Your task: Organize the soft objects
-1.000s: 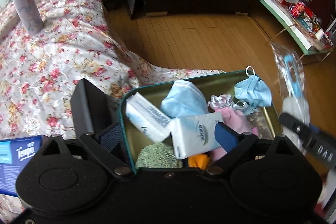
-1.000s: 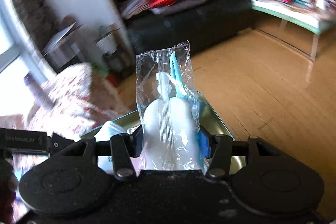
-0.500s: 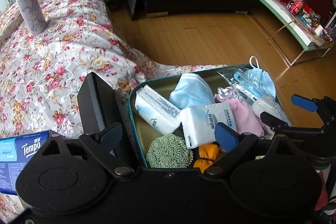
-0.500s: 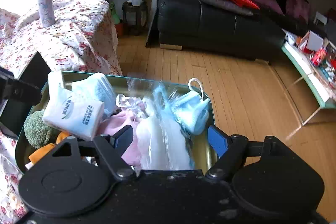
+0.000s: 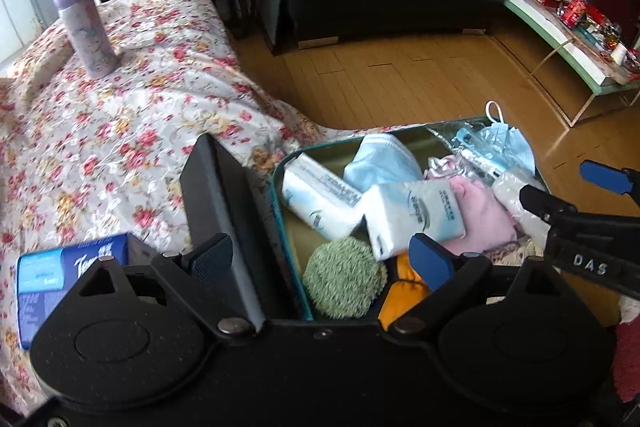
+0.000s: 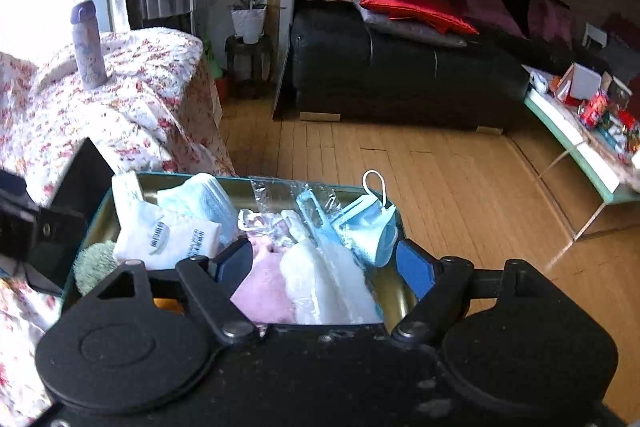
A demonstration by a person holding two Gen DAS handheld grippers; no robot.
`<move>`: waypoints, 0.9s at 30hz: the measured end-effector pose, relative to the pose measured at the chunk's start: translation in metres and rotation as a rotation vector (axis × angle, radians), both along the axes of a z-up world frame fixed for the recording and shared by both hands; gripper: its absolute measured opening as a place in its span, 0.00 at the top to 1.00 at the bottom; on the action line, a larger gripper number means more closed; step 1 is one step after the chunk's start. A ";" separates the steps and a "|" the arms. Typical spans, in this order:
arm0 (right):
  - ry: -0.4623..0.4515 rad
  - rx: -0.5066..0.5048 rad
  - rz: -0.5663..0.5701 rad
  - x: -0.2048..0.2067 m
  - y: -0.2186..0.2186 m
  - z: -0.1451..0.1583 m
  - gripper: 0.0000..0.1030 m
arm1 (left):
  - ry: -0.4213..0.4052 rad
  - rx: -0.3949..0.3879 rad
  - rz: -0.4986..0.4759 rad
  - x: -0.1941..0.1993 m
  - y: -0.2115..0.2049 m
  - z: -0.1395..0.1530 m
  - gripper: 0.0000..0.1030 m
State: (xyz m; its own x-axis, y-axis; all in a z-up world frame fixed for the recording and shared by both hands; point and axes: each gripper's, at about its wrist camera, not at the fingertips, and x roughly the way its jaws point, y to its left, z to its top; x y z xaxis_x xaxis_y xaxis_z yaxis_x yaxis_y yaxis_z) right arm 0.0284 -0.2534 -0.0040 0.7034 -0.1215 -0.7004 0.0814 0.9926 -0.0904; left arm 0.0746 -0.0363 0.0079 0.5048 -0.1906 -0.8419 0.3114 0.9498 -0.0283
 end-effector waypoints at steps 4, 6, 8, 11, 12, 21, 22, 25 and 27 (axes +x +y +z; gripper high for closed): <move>-0.006 0.043 -0.044 -0.010 0.008 0.002 0.23 | -0.008 0.000 0.033 -0.009 0.010 0.003 0.11; -0.010 0.042 -0.070 -0.017 0.012 0.002 0.22 | -0.016 -0.001 0.056 -0.014 0.015 0.004 0.11; -0.003 0.071 -0.104 -0.022 0.013 0.001 0.21 | -0.023 -0.001 0.079 -0.018 0.021 0.005 0.11; 0.023 0.116 -0.169 -0.029 0.013 -0.003 0.21 | -0.027 -0.004 0.107 -0.024 0.030 0.005 0.11; 0.028 0.120 -0.193 -0.030 0.013 -0.005 0.21 | -0.028 -0.005 0.114 -0.026 0.032 0.005 0.11; 0.064 0.158 -0.302 -0.038 0.017 -0.014 0.21 | -0.043 0.007 0.168 -0.043 0.049 0.003 0.11; 0.064 0.143 -0.300 -0.038 0.020 -0.014 0.21 | -0.045 0.008 0.173 -0.044 0.050 0.003 0.11; 0.060 0.107 -0.283 -0.037 0.028 -0.015 0.21 | -0.051 0.011 0.181 -0.049 0.052 0.003 0.11; 0.065 0.082 -0.273 -0.034 0.032 -0.016 0.21 | -0.055 0.013 0.189 -0.051 0.053 0.004 0.11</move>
